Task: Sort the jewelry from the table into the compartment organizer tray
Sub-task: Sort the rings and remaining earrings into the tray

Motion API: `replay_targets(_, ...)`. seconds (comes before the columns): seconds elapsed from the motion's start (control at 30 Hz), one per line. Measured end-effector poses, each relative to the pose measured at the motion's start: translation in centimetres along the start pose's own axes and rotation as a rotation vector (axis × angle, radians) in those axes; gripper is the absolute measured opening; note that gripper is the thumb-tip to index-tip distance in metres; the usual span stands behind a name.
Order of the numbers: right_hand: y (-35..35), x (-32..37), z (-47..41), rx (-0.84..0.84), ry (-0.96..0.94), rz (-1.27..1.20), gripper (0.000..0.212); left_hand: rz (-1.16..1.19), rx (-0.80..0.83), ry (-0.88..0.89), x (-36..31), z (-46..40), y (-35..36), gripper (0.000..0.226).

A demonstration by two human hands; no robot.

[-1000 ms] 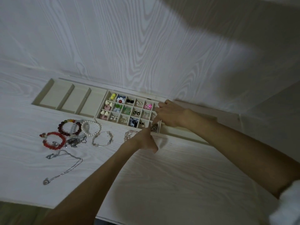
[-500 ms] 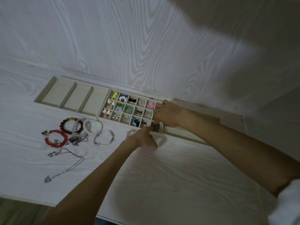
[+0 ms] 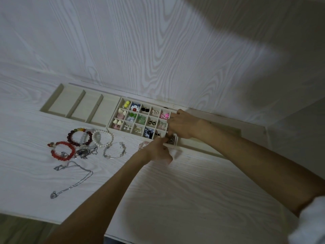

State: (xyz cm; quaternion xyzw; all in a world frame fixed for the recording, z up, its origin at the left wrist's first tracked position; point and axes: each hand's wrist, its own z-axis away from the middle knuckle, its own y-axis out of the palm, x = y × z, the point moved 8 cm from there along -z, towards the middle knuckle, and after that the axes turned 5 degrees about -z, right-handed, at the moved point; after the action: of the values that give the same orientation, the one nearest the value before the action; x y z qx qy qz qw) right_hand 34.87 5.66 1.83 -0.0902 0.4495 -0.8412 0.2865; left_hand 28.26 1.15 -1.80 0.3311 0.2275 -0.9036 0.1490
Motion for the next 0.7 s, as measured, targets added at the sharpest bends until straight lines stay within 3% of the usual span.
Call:
replay_targets(0.27,-0.6,-0.7,-0.1,-0.060,0.035,-0.253,0.039,0.093,-0.024,0.001,-0.1,0.5,-0.6,0.079)
replay_targets(0.57,-0.2,-0.6,0.9,-0.069,0.027,-0.280,0.042,-0.009,-0.009,0.009,-0.2,0.0,-0.7,0.077)
replay_targets(0.7,-0.5,-0.6,0.9,-0.078,0.023,-0.286,0.041,-0.140,-0.072,0.028,-0.5,-0.4,-1.1,0.050)
